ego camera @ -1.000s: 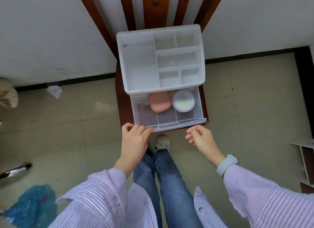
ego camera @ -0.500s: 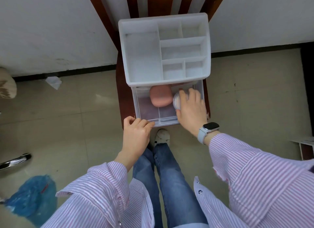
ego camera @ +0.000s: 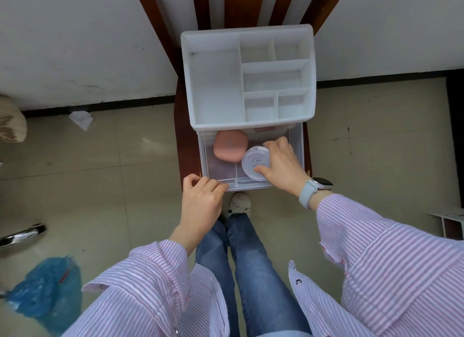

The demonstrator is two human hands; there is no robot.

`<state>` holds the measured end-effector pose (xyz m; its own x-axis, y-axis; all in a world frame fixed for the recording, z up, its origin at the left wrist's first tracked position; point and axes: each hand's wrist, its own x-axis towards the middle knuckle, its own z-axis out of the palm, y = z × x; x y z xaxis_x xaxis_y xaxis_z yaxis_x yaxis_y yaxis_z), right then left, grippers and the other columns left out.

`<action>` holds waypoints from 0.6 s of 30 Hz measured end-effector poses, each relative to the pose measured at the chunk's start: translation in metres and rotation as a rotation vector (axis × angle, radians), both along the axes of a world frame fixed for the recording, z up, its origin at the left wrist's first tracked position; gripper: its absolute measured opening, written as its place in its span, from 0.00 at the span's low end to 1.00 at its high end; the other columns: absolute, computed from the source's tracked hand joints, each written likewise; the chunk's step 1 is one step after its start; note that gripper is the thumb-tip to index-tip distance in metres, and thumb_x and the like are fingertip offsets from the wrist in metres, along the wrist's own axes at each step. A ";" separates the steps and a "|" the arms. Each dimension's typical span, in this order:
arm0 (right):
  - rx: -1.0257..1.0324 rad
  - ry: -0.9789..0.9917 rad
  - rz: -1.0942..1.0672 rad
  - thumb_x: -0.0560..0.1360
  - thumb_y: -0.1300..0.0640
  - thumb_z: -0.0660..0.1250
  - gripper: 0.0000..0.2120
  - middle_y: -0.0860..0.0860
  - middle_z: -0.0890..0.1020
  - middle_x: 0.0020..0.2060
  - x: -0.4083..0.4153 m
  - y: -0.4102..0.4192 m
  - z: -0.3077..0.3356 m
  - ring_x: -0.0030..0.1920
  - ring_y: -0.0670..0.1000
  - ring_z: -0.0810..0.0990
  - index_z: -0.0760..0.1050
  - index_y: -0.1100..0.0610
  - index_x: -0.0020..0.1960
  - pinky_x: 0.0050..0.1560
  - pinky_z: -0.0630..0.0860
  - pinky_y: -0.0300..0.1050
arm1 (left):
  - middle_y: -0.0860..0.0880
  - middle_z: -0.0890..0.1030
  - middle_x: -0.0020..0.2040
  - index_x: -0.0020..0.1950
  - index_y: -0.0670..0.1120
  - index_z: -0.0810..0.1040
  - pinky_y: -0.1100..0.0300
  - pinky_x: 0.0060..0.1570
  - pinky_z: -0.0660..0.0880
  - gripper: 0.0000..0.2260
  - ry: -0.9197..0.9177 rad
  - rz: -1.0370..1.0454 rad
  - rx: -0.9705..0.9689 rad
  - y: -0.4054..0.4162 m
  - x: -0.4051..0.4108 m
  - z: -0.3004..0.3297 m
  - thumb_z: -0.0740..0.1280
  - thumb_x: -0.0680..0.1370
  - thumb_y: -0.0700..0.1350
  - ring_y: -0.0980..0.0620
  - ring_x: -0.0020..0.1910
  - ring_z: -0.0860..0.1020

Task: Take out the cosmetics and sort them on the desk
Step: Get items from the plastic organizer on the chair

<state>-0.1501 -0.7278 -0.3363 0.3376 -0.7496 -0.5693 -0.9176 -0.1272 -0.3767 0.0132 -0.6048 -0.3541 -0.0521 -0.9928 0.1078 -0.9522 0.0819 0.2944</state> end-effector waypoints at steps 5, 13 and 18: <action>0.100 -0.334 -0.324 0.75 0.55 0.65 0.19 0.55 0.71 0.57 0.008 0.012 0.007 0.55 0.51 0.72 0.67 0.60 0.62 0.56 0.67 0.42 | 0.47 0.82 0.44 0.41 0.45 0.82 0.51 0.47 0.65 0.09 -0.033 0.019 0.004 0.002 0.004 0.001 0.74 0.65 0.34 0.43 0.45 0.79; 0.273 -0.414 -0.417 0.73 0.54 0.68 0.20 0.56 0.68 0.59 0.050 0.013 -0.011 0.63 0.52 0.64 0.69 0.60 0.62 0.60 0.58 0.38 | 0.38 0.73 0.65 0.67 0.34 0.68 0.47 0.54 0.71 0.37 -0.029 0.245 0.259 0.003 0.013 0.008 0.74 0.67 0.55 0.42 0.62 0.74; 0.186 -0.449 -0.398 0.69 0.55 0.72 0.16 0.52 0.62 0.58 0.052 0.027 -0.017 0.60 0.46 0.62 0.73 0.57 0.54 0.58 0.56 0.30 | 0.40 0.79 0.57 0.64 0.35 0.71 0.47 0.53 0.72 0.36 -0.006 0.238 0.254 0.001 0.014 0.005 0.76 0.65 0.55 0.43 0.57 0.78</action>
<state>-0.0985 -0.7011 -0.3536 0.2896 -0.7692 -0.5697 -0.6280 0.2965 -0.7195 0.0269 -0.6036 -0.3493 0.1844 -0.9723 -0.1438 -0.9374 -0.2179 0.2716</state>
